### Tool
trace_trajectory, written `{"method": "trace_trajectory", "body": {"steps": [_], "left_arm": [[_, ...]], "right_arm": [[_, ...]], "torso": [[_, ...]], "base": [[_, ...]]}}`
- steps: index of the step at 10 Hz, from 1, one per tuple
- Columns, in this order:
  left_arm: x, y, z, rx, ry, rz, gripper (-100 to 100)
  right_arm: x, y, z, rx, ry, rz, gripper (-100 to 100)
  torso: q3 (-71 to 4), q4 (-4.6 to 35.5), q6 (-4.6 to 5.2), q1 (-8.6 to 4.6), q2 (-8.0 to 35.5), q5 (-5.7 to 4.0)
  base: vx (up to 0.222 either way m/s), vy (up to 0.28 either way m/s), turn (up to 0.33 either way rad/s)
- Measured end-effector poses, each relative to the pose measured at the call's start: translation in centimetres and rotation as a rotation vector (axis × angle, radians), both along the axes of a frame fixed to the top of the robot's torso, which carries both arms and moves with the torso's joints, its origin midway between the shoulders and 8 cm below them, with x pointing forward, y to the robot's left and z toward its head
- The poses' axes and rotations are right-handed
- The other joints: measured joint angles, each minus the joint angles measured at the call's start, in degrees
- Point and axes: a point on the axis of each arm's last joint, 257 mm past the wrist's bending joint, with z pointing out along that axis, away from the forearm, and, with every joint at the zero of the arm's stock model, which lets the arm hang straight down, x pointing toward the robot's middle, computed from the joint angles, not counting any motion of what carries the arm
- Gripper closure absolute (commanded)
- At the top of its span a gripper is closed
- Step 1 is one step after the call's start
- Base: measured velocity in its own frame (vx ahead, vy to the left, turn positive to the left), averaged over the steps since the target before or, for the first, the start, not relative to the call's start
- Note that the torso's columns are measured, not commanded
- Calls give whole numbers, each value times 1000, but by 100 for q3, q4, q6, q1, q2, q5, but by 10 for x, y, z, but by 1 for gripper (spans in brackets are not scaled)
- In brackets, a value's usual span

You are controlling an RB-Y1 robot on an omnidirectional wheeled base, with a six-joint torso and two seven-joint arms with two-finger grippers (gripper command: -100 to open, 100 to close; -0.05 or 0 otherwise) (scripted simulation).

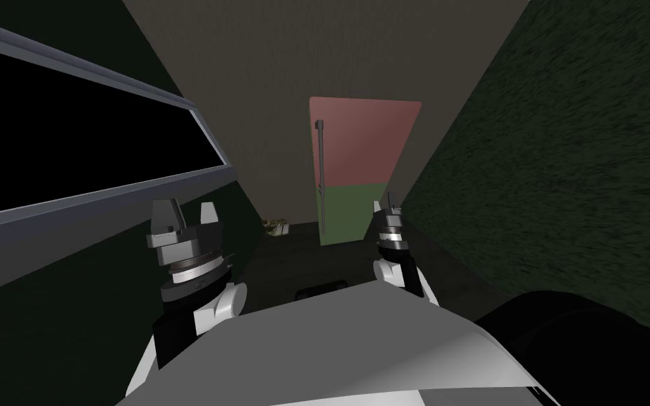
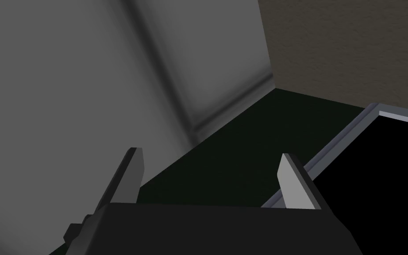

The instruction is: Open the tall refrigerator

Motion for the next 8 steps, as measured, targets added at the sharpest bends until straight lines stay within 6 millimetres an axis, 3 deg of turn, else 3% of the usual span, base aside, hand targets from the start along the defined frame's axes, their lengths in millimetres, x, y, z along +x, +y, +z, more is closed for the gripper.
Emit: {"method": "trace_trajectory", "body": {"steps": [2,8], "left_arm": [[0,0,0,0,0,0,0],[0,0,0,0,0,0,0]], "right_arm": [[0,0,0,0,0,0,0],[0,0,0,0,0,0,0]], "torso": [[-1200,600,0,0,597,0],[-6227,3114,0,0,3116,0]], "base": [[0,0,0],[0,0,0]]}}
